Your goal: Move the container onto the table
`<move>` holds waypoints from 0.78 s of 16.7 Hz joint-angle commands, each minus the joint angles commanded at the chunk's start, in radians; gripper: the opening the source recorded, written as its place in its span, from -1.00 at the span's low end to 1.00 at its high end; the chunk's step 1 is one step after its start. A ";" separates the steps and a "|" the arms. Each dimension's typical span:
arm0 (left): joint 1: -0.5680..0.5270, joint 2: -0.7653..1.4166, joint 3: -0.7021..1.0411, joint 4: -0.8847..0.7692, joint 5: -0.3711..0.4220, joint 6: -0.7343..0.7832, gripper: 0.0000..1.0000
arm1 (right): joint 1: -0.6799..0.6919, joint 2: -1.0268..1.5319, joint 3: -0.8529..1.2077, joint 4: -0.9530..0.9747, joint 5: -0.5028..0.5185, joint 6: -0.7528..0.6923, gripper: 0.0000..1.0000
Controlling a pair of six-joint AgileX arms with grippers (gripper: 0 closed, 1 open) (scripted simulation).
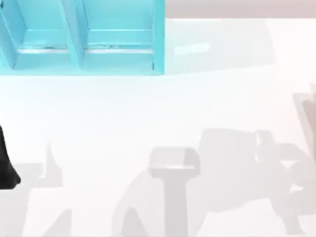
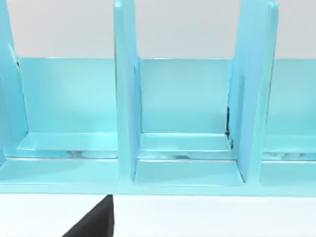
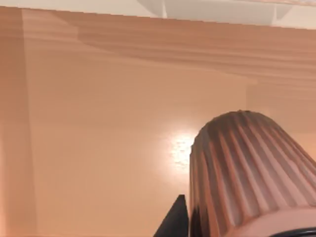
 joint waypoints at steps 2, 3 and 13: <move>0.000 0.000 0.000 0.000 0.000 0.000 1.00 | 0.085 0.017 0.026 -0.005 -0.002 0.192 -1.00; 0.000 0.000 0.000 0.000 0.000 0.000 1.00 | 0.131 0.025 0.040 -0.006 -0.003 0.302 -1.00; 0.000 0.000 0.000 0.000 0.000 0.000 1.00 | 0.610 0.095 0.170 -0.007 -0.004 1.582 -1.00</move>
